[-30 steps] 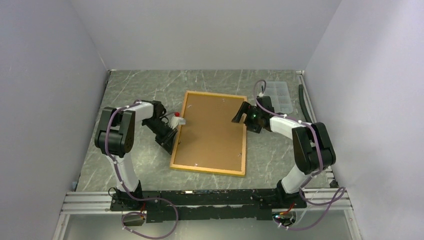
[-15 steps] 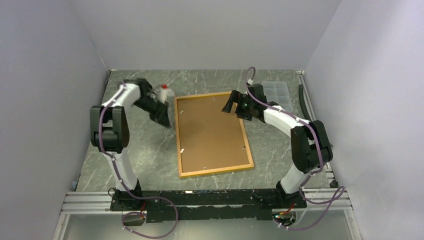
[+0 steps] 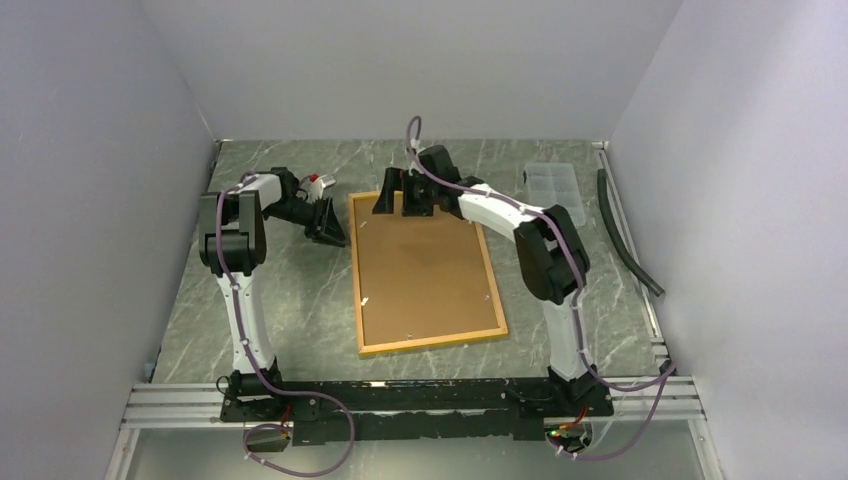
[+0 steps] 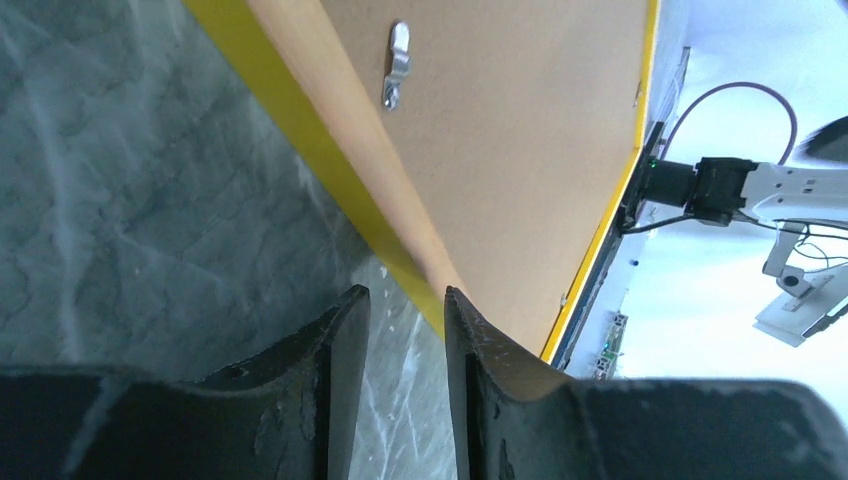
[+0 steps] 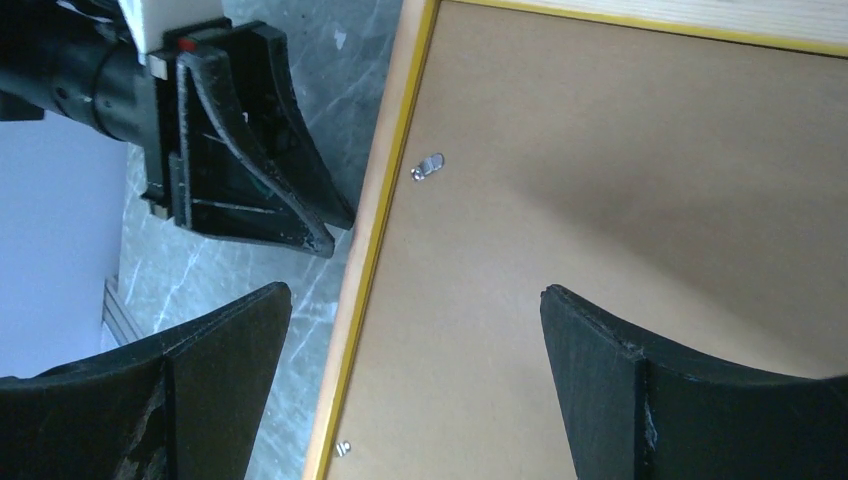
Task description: Put the photo into the frame
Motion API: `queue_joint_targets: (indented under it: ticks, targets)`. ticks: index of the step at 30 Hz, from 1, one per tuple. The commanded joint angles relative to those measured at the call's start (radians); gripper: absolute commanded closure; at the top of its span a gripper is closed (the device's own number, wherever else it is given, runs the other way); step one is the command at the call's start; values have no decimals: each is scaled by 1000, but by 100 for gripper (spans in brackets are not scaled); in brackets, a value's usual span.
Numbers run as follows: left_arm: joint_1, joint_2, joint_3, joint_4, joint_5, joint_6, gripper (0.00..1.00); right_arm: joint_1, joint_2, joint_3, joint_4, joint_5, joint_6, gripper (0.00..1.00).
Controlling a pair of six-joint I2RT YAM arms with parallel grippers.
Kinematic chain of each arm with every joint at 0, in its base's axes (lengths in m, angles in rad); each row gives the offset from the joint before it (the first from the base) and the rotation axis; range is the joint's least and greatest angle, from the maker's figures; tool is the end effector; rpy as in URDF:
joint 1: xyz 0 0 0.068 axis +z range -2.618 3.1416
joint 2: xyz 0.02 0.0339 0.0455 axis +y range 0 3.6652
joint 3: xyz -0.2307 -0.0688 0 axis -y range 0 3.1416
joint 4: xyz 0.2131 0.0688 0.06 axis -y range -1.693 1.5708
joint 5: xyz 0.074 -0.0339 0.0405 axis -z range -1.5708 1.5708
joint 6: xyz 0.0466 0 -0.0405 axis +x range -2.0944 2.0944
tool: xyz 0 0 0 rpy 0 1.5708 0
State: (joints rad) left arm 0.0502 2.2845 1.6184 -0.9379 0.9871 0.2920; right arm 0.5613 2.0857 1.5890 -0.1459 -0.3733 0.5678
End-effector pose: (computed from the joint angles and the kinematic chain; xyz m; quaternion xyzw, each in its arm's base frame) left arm 0.3738 -0.0202 0.1038 0.0984 0.8751 -0.4693 0.0662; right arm 0.3664 0.2505 0.1951 -0.0802 0.8790 0.3755 0.2828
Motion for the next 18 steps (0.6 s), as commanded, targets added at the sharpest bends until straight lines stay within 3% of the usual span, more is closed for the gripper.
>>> queue_joint_targets:
  ticks: [1,18]
  targets:
    - [-2,-8,17,49,94,-46,61,24,95,137,-9,-51,3,0]
    - [-33,8,-40,135,12,-76,69,80,354,340,46,-128,142,4]
